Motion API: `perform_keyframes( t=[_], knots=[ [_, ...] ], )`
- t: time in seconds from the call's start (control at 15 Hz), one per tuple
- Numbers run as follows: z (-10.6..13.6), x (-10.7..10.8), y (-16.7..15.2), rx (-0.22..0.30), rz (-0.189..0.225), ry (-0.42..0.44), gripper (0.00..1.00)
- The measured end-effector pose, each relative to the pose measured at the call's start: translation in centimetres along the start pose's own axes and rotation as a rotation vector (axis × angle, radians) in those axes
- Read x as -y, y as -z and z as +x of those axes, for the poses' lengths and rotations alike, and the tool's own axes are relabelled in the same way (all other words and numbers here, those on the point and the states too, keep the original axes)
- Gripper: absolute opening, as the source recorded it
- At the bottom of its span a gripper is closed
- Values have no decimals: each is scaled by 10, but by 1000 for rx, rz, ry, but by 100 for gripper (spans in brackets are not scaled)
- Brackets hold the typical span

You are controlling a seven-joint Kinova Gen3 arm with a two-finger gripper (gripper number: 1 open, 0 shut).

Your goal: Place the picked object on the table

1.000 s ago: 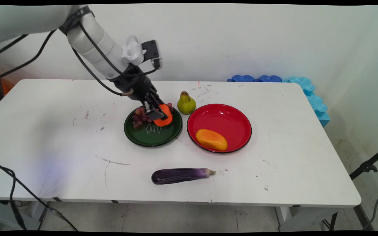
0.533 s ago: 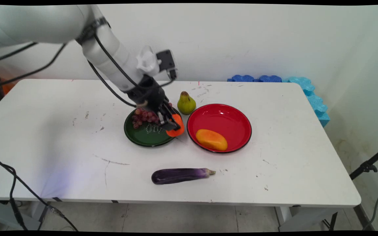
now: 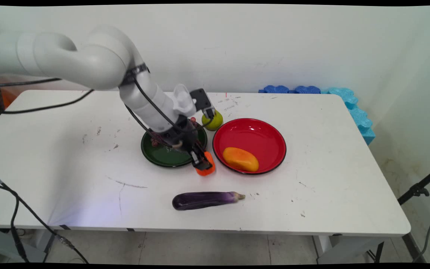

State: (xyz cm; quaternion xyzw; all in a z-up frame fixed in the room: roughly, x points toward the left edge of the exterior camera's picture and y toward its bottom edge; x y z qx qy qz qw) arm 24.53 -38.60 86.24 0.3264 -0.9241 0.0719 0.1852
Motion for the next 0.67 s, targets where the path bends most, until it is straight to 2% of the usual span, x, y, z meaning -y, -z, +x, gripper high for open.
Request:
perform_keyframes(
  t=[0.4,0.47,0.67],
  knots=[
    [-1,-7,-28,0,-16,35,0],
    [0,-8,-30,-3,-18,37,100],
    [5,-11,-30,-21,-22,34,100]
  ],
)
